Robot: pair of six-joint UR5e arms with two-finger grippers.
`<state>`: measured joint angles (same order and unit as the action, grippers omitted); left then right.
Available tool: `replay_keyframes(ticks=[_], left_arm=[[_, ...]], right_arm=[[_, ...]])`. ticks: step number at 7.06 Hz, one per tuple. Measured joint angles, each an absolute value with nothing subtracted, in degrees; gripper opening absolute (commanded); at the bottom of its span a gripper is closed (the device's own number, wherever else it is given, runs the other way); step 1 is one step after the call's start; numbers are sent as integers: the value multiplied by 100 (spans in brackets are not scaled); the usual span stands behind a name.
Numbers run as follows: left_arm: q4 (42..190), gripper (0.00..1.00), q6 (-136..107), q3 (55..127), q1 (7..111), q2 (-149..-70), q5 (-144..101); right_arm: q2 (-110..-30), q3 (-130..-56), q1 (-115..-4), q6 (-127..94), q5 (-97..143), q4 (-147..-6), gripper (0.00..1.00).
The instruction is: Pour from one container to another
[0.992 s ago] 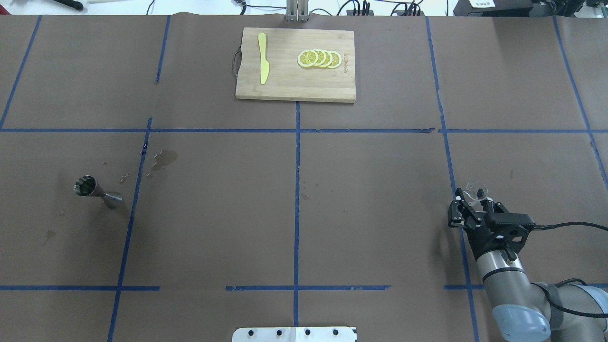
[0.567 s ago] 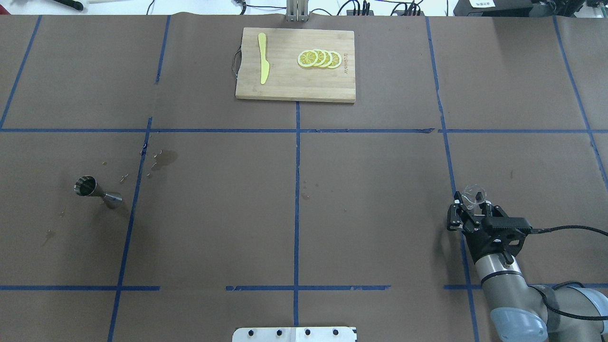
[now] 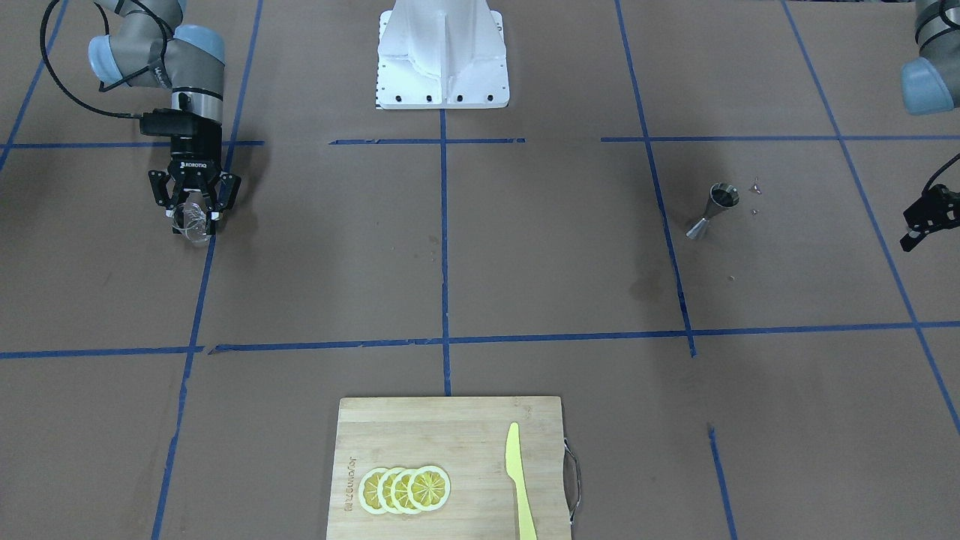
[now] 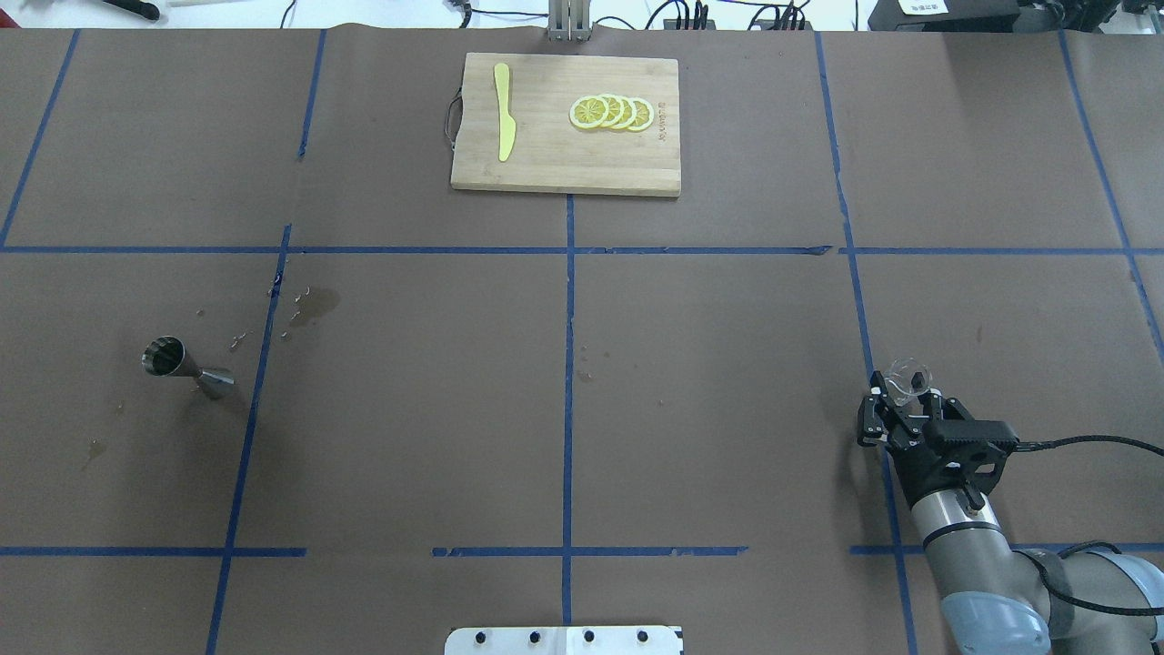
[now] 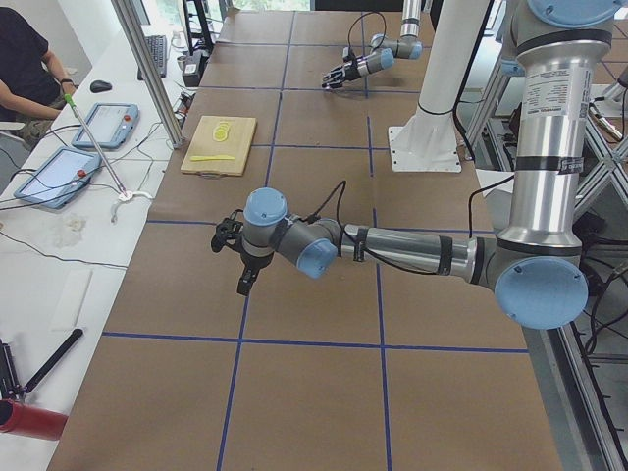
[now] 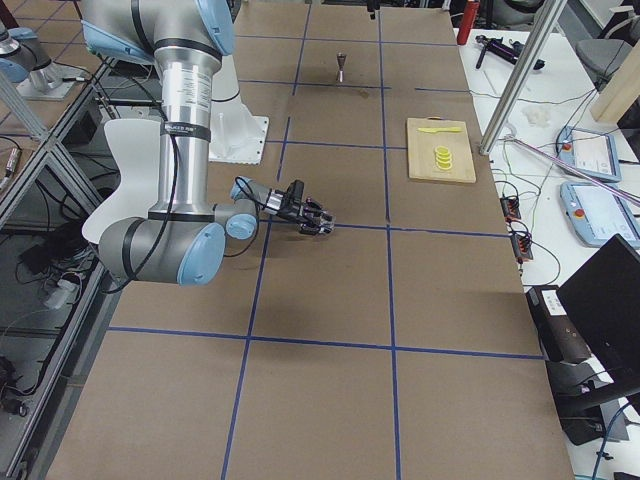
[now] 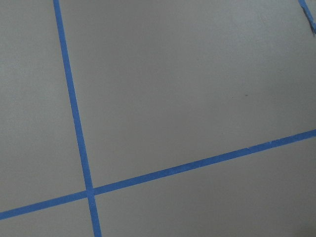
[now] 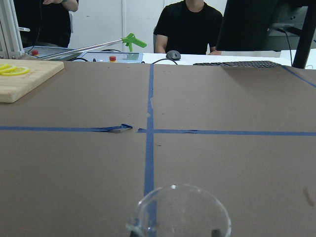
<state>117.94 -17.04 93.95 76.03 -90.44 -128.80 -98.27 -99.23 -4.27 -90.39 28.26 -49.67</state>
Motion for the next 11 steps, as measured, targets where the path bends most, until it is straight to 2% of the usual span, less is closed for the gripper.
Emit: replay_keyframes(ticks=[2, 3, 9, 10, 11], left_arm=[[11802, 100, -1711, 9409, 7608, -9038, -12876], [11803, 100, -1713, 9422, 7608, -9034, -12874], [11804, 100, -1714, 9476, 7611, -9007, -12867], [11804, 100, -1714, 9480, 7611, -9003, -12867], [11804, 100, -1714, 9482, 7611, -8998, -12867]], right_arm=[[-9847, -9885, -422, -9033, 2814, -4756, 59], [-9850, -9882, -419, -9030, 2813, -4731, 66], [-9860, -9884, -413, -9027, 2813, -4712, 68], [-9858, -9889, -410, -9026, 2814, -4711, 100], [-9859, -9896, -395, -9026, 2816, -4709, 100]])
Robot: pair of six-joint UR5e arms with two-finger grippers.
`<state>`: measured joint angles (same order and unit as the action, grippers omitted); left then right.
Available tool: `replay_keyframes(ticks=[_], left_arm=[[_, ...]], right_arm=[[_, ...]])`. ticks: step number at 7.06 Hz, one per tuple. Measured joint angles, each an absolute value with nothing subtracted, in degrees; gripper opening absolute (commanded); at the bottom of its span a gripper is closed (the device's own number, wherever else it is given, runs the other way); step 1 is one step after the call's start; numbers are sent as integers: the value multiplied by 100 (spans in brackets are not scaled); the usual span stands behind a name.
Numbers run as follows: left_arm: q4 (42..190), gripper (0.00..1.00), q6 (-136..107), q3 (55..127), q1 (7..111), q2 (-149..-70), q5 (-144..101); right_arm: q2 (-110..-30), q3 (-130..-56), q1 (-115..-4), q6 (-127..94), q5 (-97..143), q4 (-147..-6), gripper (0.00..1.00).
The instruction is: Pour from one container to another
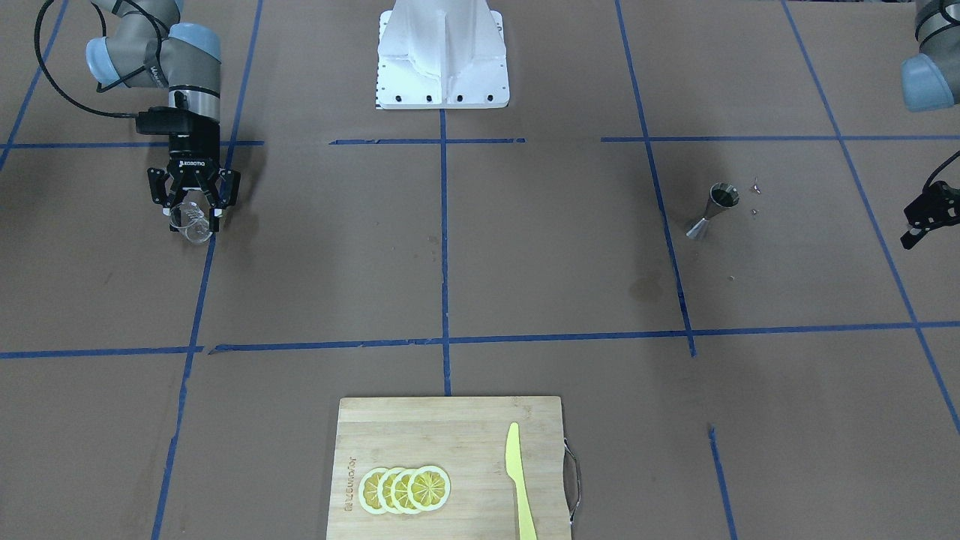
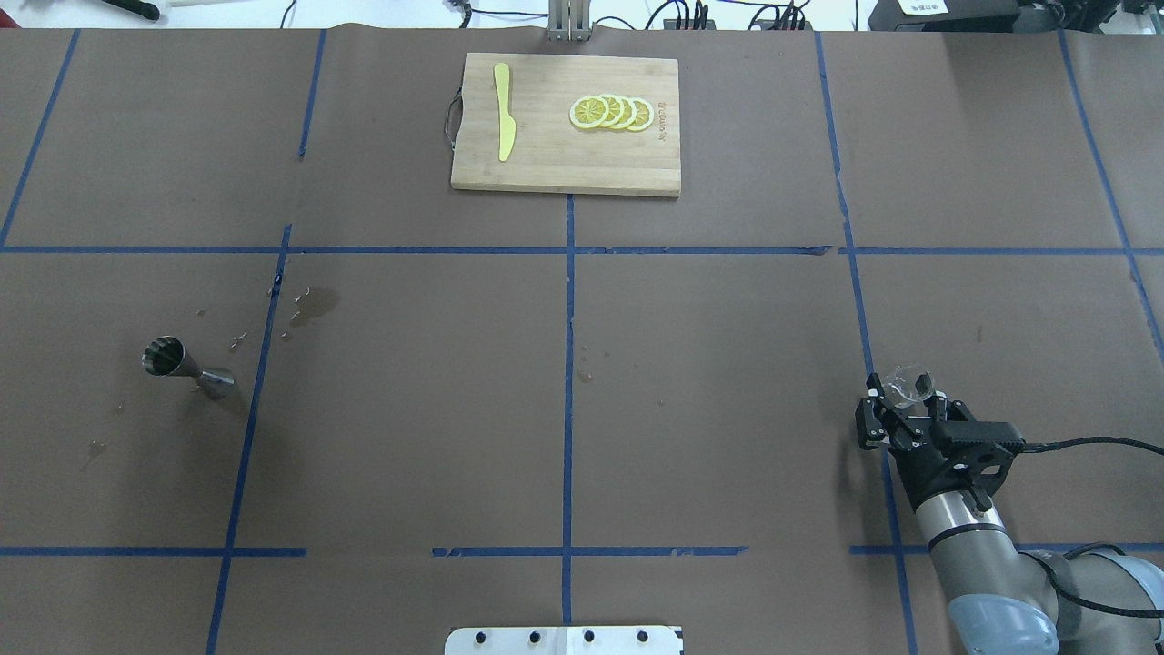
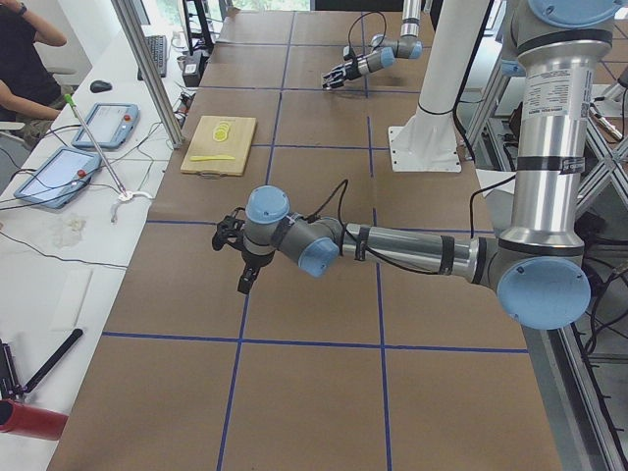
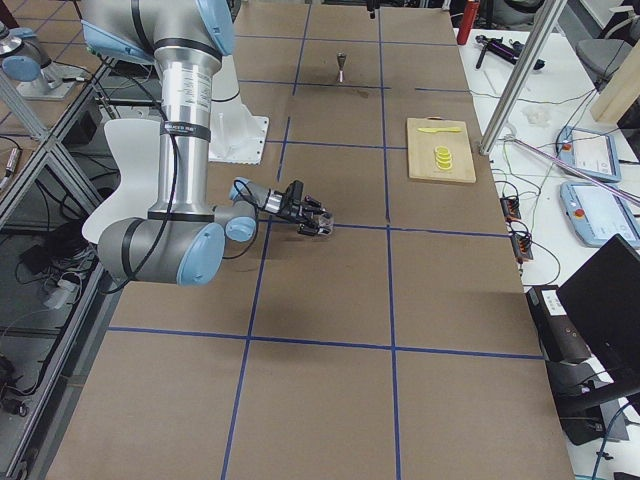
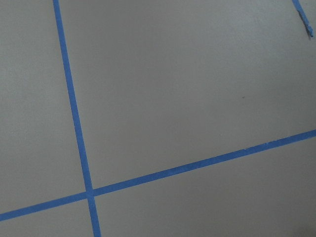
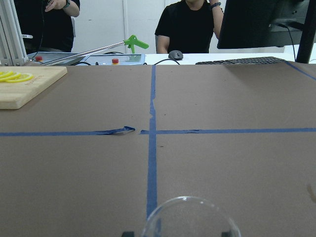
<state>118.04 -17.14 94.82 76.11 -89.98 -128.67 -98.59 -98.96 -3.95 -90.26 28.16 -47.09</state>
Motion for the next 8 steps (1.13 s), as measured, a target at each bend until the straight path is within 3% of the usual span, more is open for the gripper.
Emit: replay_keyframes(ticks=[3, 8], left_arm=[[11810, 100, -1714, 9496, 7611, -8989, -12867], [11809, 100, -1664, 9473, 7611, -8965, -12861]], right_arm=[[-10021, -10140, -189, -9011, 2857, -4708, 100], [-11663, -11832, 113, -8692, 4476, -4711, 100]])
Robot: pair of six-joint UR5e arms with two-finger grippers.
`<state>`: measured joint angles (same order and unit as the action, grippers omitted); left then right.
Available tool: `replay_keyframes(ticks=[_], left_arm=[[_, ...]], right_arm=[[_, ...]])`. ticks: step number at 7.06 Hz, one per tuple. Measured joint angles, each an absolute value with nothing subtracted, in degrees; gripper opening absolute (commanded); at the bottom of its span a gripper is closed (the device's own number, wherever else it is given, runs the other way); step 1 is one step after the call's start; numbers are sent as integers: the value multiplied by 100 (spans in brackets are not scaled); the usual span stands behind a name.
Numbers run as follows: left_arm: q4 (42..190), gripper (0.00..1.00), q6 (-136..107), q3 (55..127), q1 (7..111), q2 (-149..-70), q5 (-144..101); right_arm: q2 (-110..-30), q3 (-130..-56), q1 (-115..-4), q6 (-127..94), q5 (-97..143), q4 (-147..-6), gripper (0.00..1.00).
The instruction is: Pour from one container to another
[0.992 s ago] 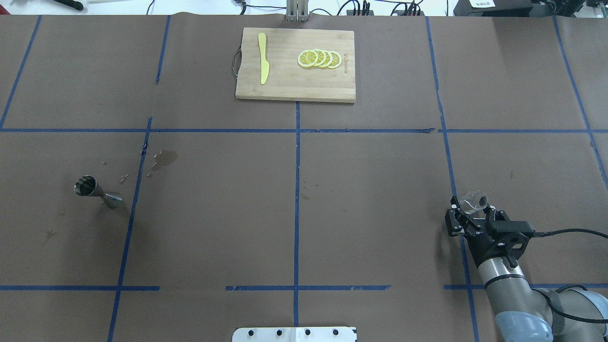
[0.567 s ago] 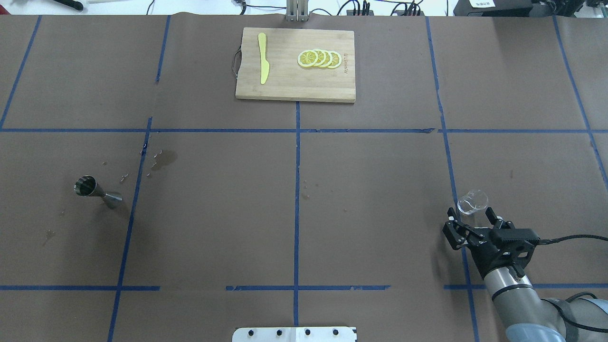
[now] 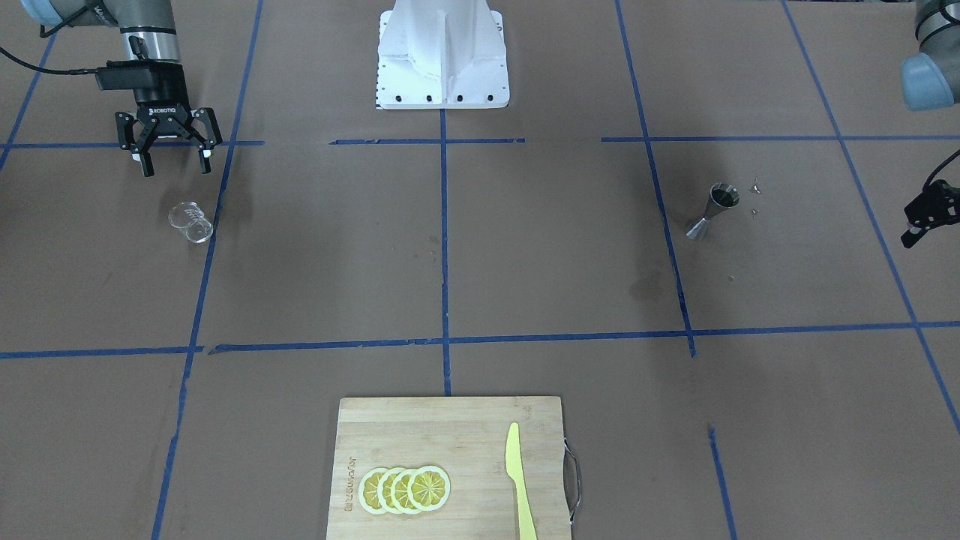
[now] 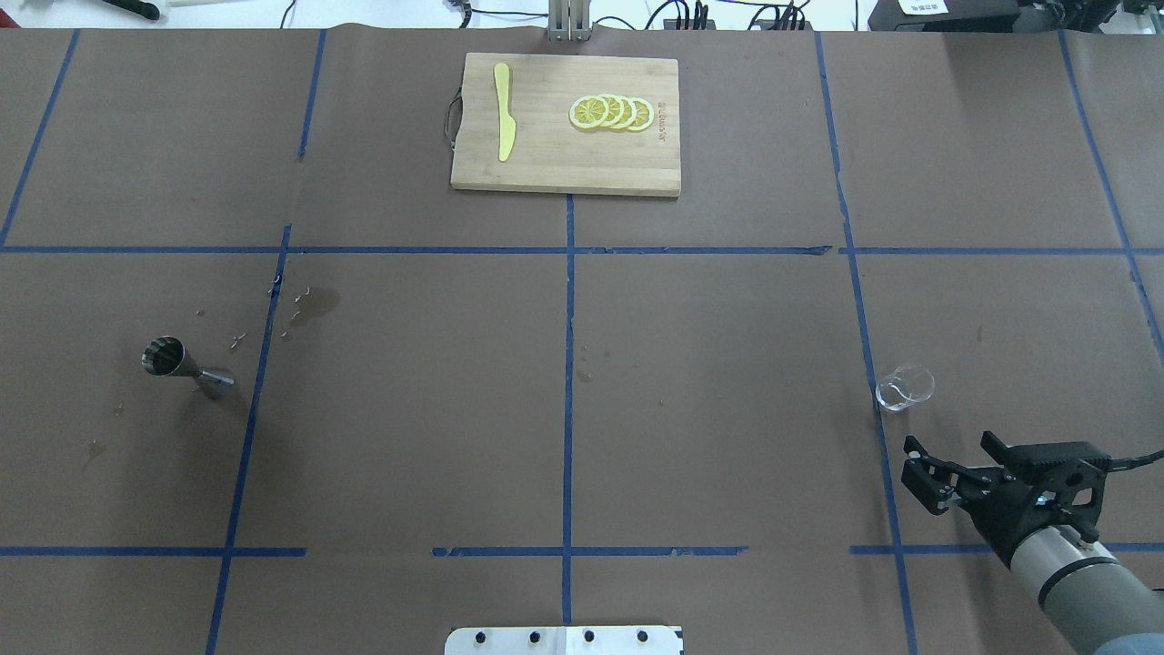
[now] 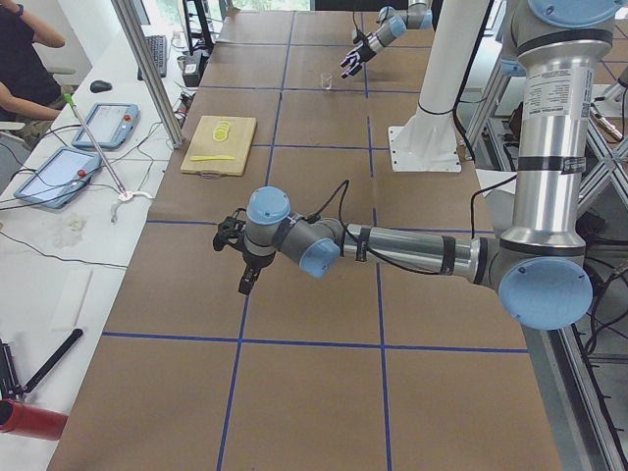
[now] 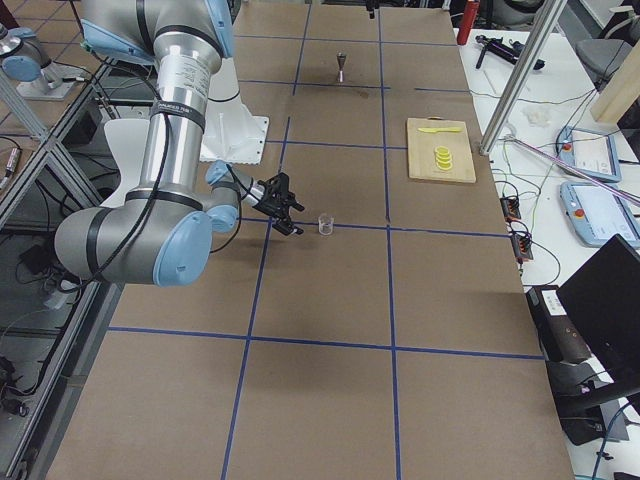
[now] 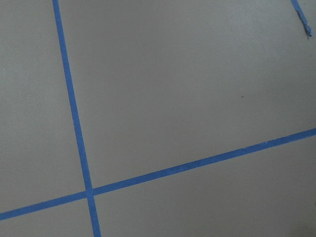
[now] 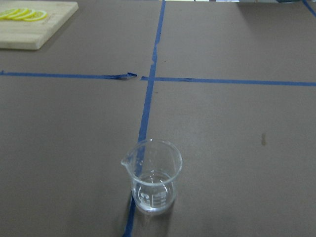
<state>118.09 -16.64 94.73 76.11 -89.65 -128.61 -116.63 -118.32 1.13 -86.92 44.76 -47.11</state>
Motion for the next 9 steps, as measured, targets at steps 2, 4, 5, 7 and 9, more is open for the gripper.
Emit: replay_keyframes(ticks=[2, 4, 5, 7, 9], left_arm=[[11808, 100, -1542, 9446, 7608, -8912, -12861], [11791, 100, -1313, 9441, 7610, -8842, -12897], [11773, 100, -1271, 9440, 7611, -8809, -12914], [11760, 100, -1242, 9498, 7622, -8649, -12996], [11639, 100, -945, 9527, 7718, -8587, -13347]], right_arm=[[-11934, -12095, -366, -7999, 5569, -4709, 100], [-11934, -12144, -1597, -6833, 7141, -4693, 100], [-11901, -12134, -2368, -6172, 8095, -4660, 100], [-11796, -11967, -3999, -4985, 10159, -4625, 100], [-11407, -11255, -5779, -4036, 12200, -4689, 100]])
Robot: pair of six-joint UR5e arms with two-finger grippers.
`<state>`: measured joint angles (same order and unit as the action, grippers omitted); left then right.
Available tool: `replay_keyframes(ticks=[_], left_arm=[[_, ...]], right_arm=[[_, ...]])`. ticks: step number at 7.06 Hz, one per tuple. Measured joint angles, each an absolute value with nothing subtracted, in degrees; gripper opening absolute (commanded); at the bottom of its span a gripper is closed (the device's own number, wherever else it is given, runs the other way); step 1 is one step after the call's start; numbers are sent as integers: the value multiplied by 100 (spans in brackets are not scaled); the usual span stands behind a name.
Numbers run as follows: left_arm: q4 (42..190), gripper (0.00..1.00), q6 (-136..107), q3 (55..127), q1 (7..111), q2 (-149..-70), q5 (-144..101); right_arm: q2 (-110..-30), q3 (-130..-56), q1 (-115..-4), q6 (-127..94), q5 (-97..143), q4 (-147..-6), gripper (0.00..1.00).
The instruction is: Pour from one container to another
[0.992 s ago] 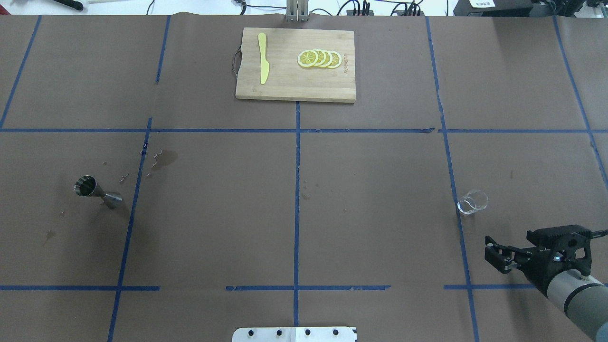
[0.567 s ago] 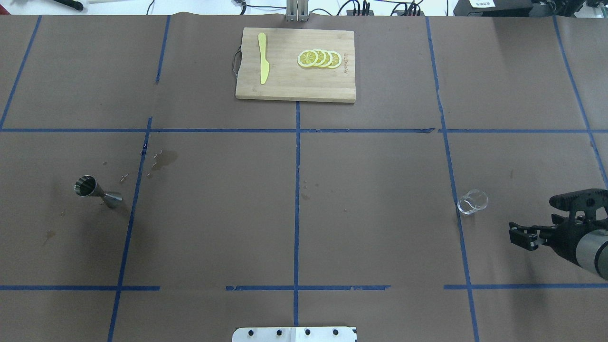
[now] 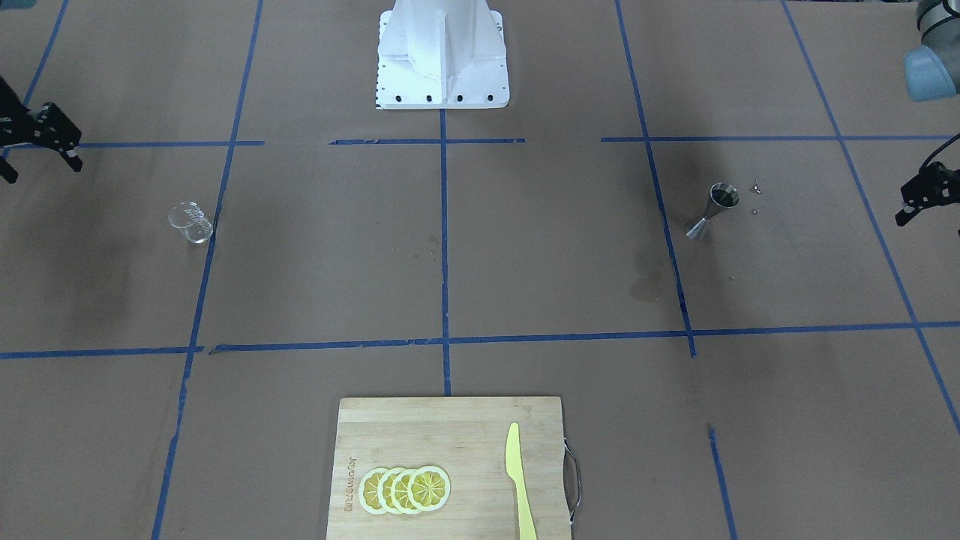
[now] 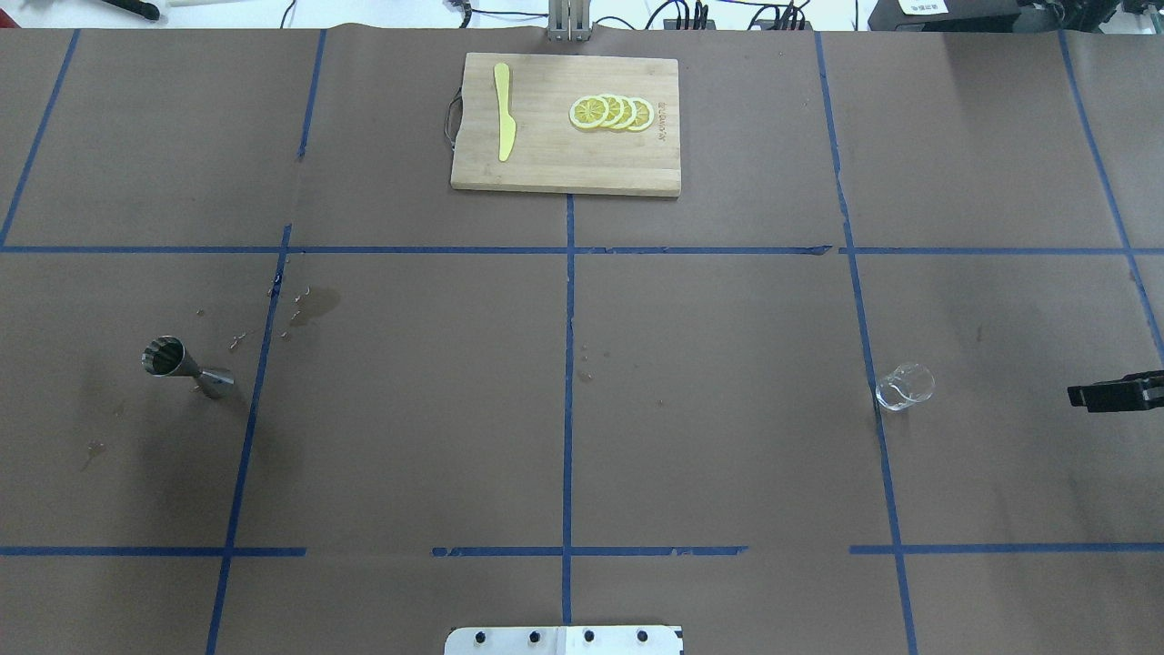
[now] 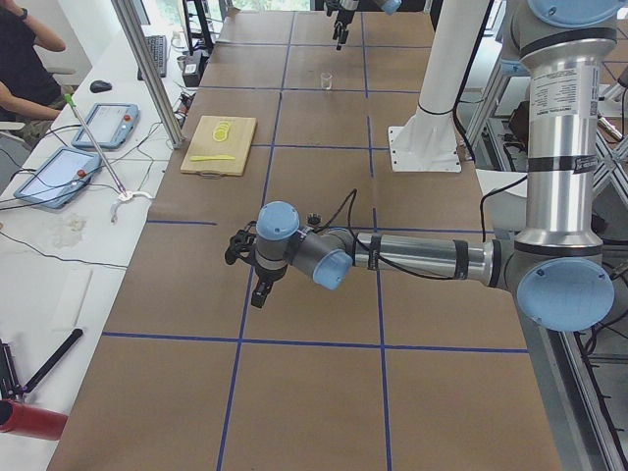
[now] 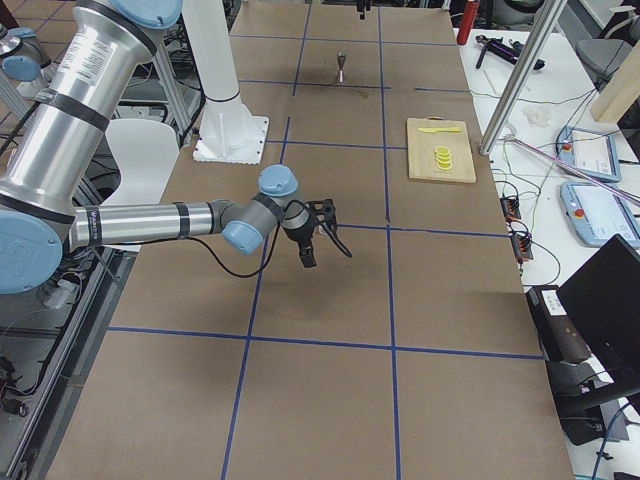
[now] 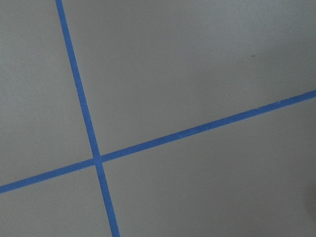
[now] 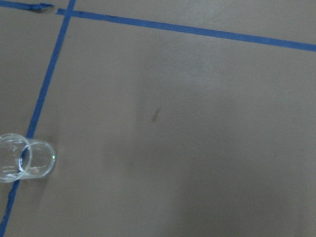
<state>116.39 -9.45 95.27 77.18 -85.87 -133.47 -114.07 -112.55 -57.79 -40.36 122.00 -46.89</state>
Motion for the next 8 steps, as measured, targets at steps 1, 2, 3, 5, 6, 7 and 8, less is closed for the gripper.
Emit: replay_keyframes(ticks=[1, 2, 3, 5, 6, 7, 8], left_arm=[[11395, 100, -636, 9569, 7909, -8570, -13482], [11033, 100, -255, 9638, 8205, -8566, -13547], [10645, 100, 20, 9772, 8487, -8566, -13540], [10206, 100, 176, 10030, 8713, -8435, -13399], [10166, 100, 191, 10079, 8738, -8293, -13375], [10162, 100, 202, 10125, 8748, -8172, -13376], [10168, 100, 215, 10185, 8740, -8006, -13386]], right_arm=[[-11242, -10786, -6567, -3454, 12974, -4705, 100], [-11161, -10391, -7170, -2896, 13454, -4740, 100], [-11124, -10164, -7600, -2504, 13754, -4860, 100], [-11027, -10075, -8098, -1756, 14079, -5458, 100], [-10910, -10153, -8224, -1361, 14125, -5965, 100], [-10743, -10325, -8355, -942, 14140, -6668, 100], [-10544, -10508, -8514, -417, 14136, -7468, 100]])
